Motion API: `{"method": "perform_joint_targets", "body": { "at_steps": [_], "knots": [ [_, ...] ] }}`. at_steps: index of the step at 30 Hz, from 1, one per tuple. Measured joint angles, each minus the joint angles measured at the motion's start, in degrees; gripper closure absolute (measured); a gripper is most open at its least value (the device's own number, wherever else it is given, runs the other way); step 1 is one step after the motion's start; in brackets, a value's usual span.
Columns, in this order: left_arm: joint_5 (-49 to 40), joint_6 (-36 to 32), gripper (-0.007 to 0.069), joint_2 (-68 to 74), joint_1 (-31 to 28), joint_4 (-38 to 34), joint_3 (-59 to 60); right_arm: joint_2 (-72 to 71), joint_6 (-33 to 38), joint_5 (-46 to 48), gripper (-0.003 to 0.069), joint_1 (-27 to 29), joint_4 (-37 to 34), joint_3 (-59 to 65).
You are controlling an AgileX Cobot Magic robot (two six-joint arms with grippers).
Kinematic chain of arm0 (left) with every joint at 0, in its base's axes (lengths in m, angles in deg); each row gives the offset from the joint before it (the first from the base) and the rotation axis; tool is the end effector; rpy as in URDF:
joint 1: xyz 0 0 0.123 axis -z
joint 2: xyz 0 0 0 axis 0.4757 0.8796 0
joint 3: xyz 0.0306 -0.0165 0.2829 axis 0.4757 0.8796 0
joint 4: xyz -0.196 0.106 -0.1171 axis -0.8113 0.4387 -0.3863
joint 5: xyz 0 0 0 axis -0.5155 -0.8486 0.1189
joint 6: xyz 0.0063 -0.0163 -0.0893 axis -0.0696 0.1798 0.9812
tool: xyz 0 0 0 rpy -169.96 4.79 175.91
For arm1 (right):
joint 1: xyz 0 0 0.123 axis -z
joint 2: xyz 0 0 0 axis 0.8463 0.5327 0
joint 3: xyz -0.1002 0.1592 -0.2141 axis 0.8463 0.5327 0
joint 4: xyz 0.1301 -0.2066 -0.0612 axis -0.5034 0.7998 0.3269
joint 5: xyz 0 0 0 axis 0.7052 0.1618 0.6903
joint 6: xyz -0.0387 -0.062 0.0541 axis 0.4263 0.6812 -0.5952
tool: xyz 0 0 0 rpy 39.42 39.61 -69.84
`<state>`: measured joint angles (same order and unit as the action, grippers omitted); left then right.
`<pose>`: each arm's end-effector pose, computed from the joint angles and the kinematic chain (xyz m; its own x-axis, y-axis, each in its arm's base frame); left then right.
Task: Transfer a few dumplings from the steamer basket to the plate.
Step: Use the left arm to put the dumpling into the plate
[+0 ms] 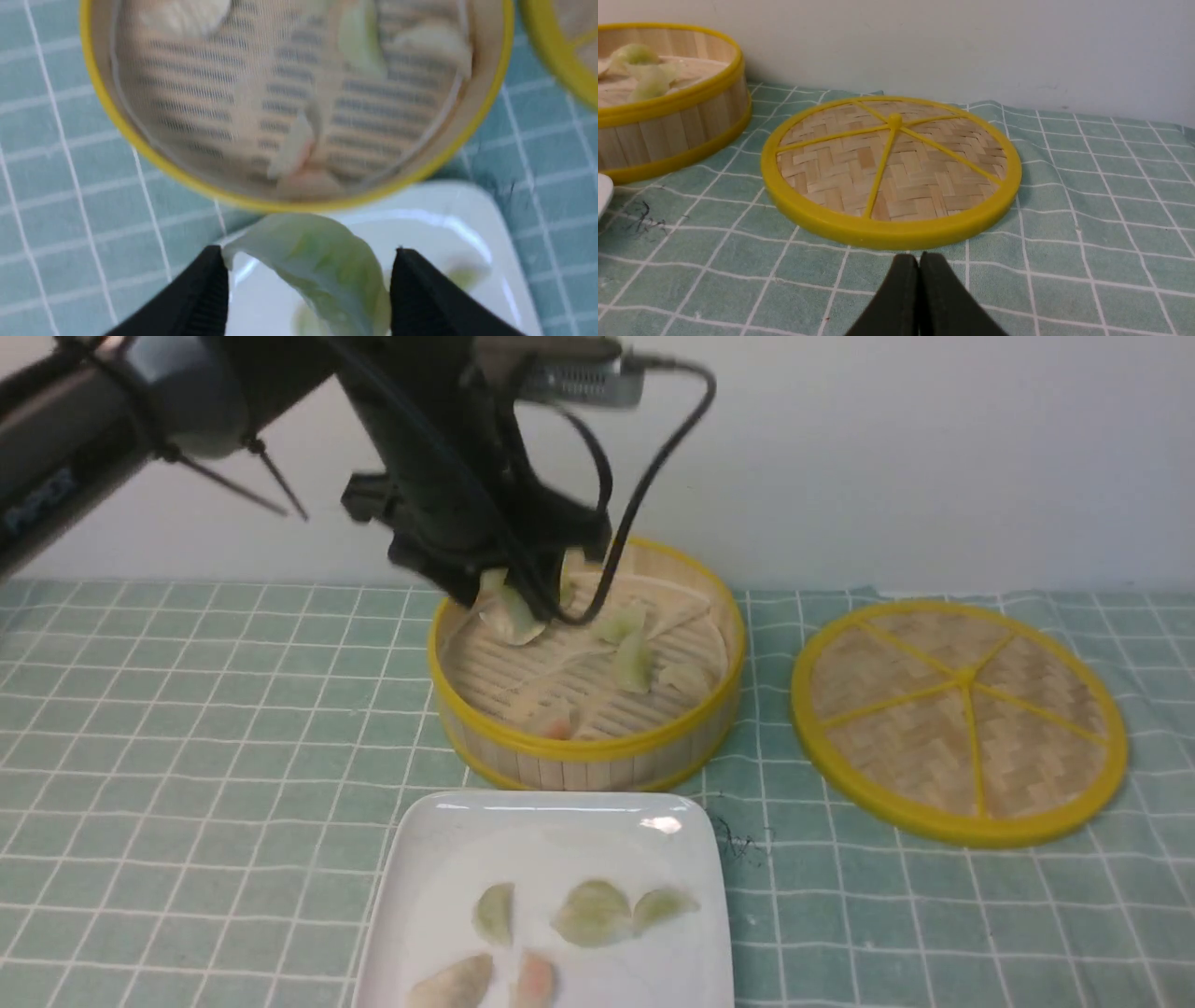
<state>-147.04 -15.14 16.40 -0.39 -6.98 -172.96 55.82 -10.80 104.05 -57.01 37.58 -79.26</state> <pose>0.3469 -0.1837 0.3169 -0.9126 0.2702 -0.3069 0.2997 0.9526 -0.0526 0.0523 0.0049 0.1724 -0.2942 -0.0347 -0.9551 -0.0552 0.9983 -0.0193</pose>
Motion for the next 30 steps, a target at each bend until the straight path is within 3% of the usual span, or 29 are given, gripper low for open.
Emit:
{"method": "perform_joint_targets", "body": {
  "at_steps": [8,16,23,26,29,30],
  "knots": [
    [7.6,-0.3,0.0229,-3.7,7.9,0.0,24.3,0.0,-0.1,0.0,0.0672,0.0,0.0,0.0],
    [11.0,-0.6,0.0230,0.1,10.9,-1.8,26.9,0.0,-0.1,0.0,0.0672,0.0,0.0,0.0],
    [11.2,-5.5,0.0228,2.5,12.1,-7.5,26.9,0.0,-0.1,0.0,0.0672,0.0,0.0,0.0],
    [11.2,-6.2,0.0179,2.5,12.2,-8.0,26.7,0.0,-0.1,0.0,0.0672,0.0,0.0,0.0],
    [10.2,-6.4,0.0042,2.5,12.2,-7.3,25.3,0.0,-0.1,0.0,0.0672,0.0,0.0,0.0],
    [10.2,-6.4,0.0042,2.5,12.2,-7.3,25.3,0.0,-0.1,0.0,0.0672,0.0,0.0,0.0]
  ]
}}
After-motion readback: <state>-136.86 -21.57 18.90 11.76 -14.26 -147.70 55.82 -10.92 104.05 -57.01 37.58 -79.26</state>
